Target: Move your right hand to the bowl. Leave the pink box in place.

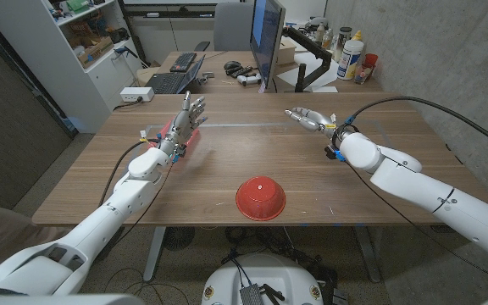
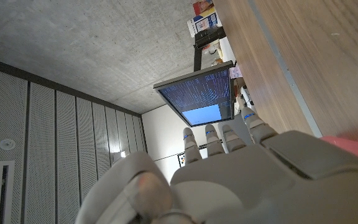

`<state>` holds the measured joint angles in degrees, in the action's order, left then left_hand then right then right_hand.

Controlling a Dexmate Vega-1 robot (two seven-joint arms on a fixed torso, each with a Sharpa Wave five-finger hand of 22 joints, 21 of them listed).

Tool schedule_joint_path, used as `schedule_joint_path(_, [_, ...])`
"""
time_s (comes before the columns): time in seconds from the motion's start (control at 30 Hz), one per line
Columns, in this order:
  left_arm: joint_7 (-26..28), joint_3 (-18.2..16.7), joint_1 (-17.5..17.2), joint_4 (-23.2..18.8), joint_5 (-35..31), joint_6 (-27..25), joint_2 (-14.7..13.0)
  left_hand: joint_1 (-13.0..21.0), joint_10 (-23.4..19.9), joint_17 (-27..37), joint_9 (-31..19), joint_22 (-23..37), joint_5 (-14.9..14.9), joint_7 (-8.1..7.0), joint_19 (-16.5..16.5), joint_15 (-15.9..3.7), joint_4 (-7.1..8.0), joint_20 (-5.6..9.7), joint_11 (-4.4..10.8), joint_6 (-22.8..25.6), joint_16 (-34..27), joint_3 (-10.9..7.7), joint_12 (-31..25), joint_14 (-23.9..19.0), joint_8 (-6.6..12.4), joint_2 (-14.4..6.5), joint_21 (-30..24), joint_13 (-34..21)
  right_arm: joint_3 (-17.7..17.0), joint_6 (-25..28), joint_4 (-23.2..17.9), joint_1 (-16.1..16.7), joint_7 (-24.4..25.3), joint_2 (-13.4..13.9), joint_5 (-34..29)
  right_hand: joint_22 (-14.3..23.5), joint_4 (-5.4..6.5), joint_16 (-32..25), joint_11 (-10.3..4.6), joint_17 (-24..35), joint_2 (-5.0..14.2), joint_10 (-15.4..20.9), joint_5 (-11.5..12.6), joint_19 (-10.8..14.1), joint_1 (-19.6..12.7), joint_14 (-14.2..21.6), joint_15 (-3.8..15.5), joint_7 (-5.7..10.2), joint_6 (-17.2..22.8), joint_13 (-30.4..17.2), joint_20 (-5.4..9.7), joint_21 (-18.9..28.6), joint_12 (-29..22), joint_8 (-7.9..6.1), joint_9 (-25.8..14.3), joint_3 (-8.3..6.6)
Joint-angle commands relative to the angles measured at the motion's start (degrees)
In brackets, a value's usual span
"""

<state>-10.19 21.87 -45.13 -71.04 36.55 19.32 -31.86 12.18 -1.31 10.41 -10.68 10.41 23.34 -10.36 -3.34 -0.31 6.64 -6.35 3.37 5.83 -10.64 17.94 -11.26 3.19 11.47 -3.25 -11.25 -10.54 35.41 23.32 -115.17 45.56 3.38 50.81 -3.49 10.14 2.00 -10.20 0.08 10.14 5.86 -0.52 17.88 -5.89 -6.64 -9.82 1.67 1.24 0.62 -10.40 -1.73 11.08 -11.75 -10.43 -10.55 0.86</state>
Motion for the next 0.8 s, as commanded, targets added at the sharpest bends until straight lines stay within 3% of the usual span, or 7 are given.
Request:
schedule_joint_path(0.03, [0.83, 0.12, -0.48, -1.13, -0.6, -0.91, -0.76, 0.22, 0.27, 0.01, -0.09, 0.13, 0.45, 0.08, 0.2, 0.12, -0.22, -0.14, -0.32, -0.3, -0.09, 0.07, -0.15, 0.55, -0.19, 0.28, -0.24, -0.08, 2.28, -0.06, -0.63, -1.46, -4.35, 1.07, -5.23, 0.16, 0.4, -0.58, -0.87, 0.16, -0.17, -0.22, 0.39, 0.3, 0.49, -0.55, 1.16, 0.62, -0.04, -0.2, 0.01, 0.31, -0.21, -0.35, -0.08, 0.28])
schedule_joint_path(0.37, [0.92, 0.41, 0.08, -0.91, -1.24, -1.09, -0.91, 0.27, 0.55, 0.01, -0.09, 0.13, 0.49, 0.06, 0.15, 0.07, -0.27, -0.13, -0.44, -0.5, -0.1, 0.09, -0.05, 0.62, -0.27, 0.4, -0.27, -0.09, 3.36, 0.79, -2.17, -3.29, -9.95, 2.46, -9.16, 0.17, 0.73, -0.57, -1.55, 0.19, -0.27, -0.38, 0.54, 0.43, 1.12, -0.4, 1.69, 0.8, -0.16, -0.21, 0.28, 0.34, -0.2, -0.35, -0.1, 0.56])
schedule_joint_path(0.8, [0.96, 1.06, 0.24, -1.77, -2.2, -2.07, -1.63, 0.31, 0.81, 0.01, -0.09, 0.13, 0.53, 0.08, 0.15, 0.12, -0.31, -0.04, -0.38, -0.57, -0.07, 0.11, 0.03, 0.77, -0.28, 0.49, -0.28, -0.1, 4.92, -0.18, -2.33, -3.82, -13.4, 1.58, -13.23, 0.16, 0.85, -0.45, -1.44, 0.17, -0.25, -0.82, 0.73, 0.22, 1.35, -0.55, 1.71, 0.84, -0.55, -0.22, 0.38, 0.23, -0.07, -0.26, -0.1, 0.64])
